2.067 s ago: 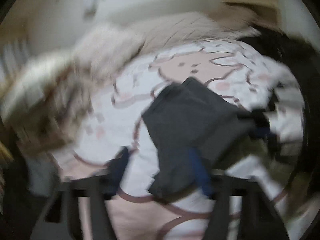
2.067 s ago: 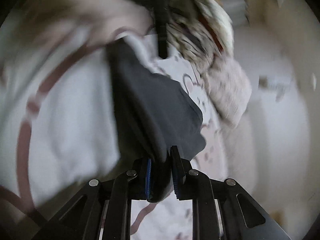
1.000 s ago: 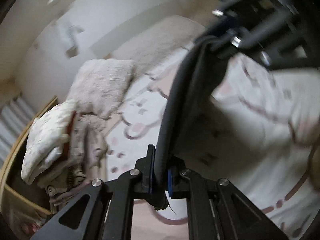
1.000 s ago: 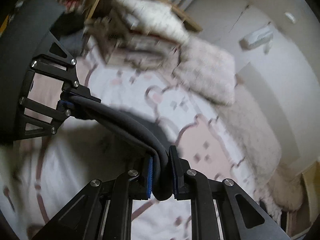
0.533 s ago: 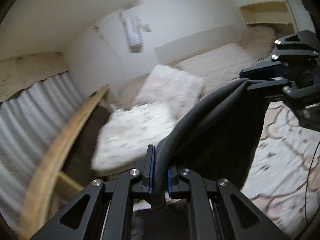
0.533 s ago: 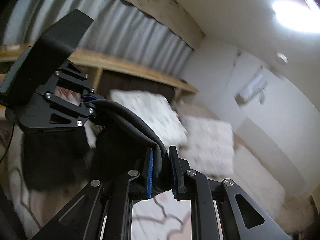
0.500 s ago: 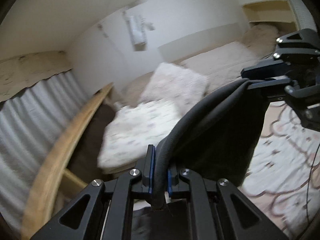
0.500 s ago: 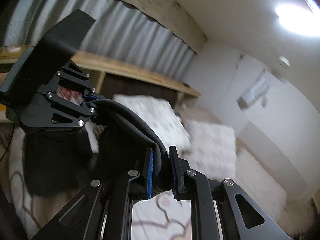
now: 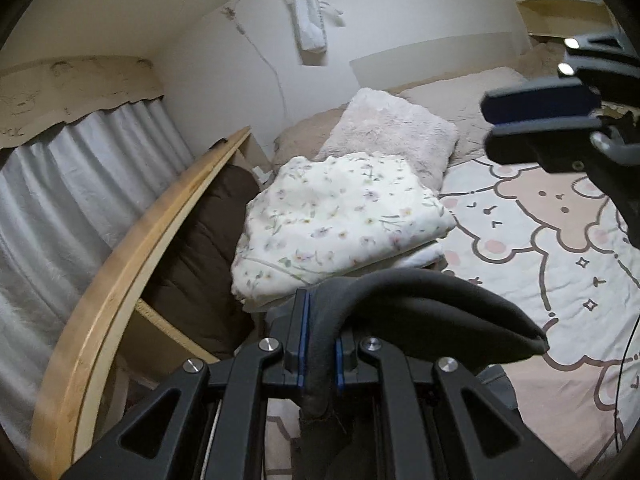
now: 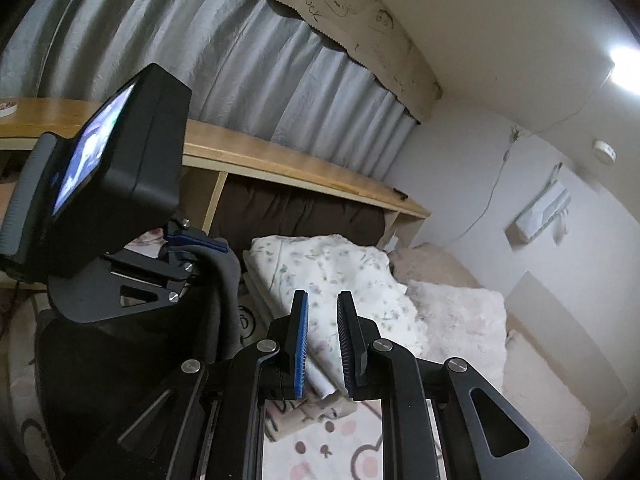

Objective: Fold clothes
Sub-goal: 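Lift the folded grey shirt with both tools and carry it toward the headboard shelf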

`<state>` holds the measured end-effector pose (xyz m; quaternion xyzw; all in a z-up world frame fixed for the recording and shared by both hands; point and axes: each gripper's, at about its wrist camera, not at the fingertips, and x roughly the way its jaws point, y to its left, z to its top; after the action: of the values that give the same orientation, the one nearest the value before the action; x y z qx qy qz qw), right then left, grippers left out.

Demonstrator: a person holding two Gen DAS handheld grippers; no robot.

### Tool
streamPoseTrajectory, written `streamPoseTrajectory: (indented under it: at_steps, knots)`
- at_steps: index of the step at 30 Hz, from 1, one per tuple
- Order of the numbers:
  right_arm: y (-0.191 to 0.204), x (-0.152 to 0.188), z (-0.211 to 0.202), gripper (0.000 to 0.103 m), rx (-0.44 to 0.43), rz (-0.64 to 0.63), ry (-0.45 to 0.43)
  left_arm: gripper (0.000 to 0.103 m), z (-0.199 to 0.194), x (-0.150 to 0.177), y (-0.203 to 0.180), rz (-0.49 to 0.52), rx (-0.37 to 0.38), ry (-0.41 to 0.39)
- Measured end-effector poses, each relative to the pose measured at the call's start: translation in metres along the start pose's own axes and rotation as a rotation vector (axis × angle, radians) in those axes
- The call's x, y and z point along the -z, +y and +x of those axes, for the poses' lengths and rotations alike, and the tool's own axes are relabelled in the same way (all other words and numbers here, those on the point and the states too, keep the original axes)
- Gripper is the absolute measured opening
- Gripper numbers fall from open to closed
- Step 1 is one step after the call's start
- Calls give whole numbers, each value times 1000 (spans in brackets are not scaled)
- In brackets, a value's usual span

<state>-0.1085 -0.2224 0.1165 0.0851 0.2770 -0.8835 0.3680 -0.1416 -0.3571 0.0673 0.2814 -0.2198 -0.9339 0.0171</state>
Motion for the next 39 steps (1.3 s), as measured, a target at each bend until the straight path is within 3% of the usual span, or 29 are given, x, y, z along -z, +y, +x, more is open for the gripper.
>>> streamPoseTrajectory:
  at_steps: [3, 4, 5, 7, 9, 13, 15, 16, 18, 19, 20, 27, 33, 39]
  knots:
    - [-4, 23, -12, 16, -23, 93, -24, 10, -4, -7, -2, -6, 31, -23]
    - [1, 34, -20, 22, 0, 99, -34, 10, -6, -10, -2, -12, 40, -34]
    - [6, 46, -27, 49, 26, 102, -45, 10, -7, -12, -3, -18, 46, -43]
    - [24, 66, -41, 92, 84, 61, -78, 10, -11, -17, -5, -26, 60, -58]
    - [43, 85, -53, 92, 100, 30, -105, 10, -14, -21, -7, -33, 72, -73]
    - [55, 100, -47, 92, -13, 129, -77, 10, -19, -27, -10, -29, 87, -87]
    - [54, 98, -36, 92, -67, 193, -59, 10, -22, -29, -12, -19, 90, -91]
    - [48, 90, -28, 87, -87, 238, -62, 10, -23, -29, -12, -13, 88, -89]
    - [38, 81, -20, 53, -127, 293, -62, 10, -22, -29, -12, -3, 78, -82]
    - [30, 76, -14, 26, -147, 320, -48, 10, -21, -28, -10, -3, 66, -77]
    - [21, 71, -6, 15, -164, 341, -25, 10, -20, -28, -7, -8, 57, -74]
    - [-12, 39, 23, 13, -81, 292, 29, 10, -19, -24, 12, -47, 22, -91]
    - [-2, 25, 22, 13, -47, 177, 8, 10, -23, -10, 20, -33, 3, -100]
    - [14, 23, 38, 13, -30, 113, 36, 10, -2, -3, 30, -38, -18, -68]
